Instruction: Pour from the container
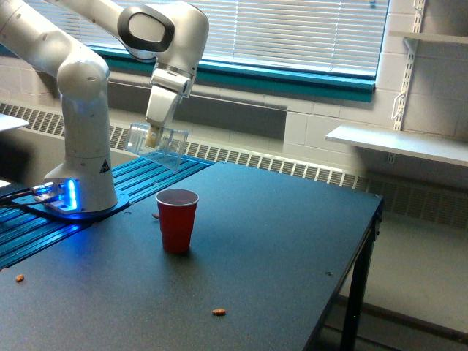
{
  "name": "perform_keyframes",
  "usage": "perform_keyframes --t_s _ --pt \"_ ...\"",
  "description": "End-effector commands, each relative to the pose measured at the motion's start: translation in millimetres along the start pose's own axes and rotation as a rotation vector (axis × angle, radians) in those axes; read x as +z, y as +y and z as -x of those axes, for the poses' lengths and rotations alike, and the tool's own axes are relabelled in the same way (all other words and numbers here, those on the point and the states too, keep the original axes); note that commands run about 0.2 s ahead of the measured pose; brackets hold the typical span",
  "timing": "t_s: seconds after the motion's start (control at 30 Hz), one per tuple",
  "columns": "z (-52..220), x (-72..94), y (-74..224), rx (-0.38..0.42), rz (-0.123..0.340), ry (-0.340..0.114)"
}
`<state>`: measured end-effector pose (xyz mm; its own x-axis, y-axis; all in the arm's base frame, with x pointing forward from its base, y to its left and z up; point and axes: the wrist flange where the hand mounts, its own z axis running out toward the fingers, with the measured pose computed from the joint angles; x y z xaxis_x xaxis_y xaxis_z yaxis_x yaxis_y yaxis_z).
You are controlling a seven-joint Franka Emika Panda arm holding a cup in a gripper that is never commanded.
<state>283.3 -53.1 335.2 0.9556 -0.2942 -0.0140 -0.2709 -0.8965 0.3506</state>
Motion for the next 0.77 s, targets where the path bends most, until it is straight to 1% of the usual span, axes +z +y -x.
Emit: perform_keyframes --t_s 0.03,0.2,0.37,0.63,0.77 --pt "-1 1.0 -1 -0.001 0.031 -0.011" --pt "-1 2.0 0 0.007 0.032 -0.017" --pt "-1 3.5 -1 0.021 0.014 -0.016" --pt "2 10.3 -2 0.039 -0.023 -0.020" --pt "3 11.6 -2 0.033 -0.026 -0.022"
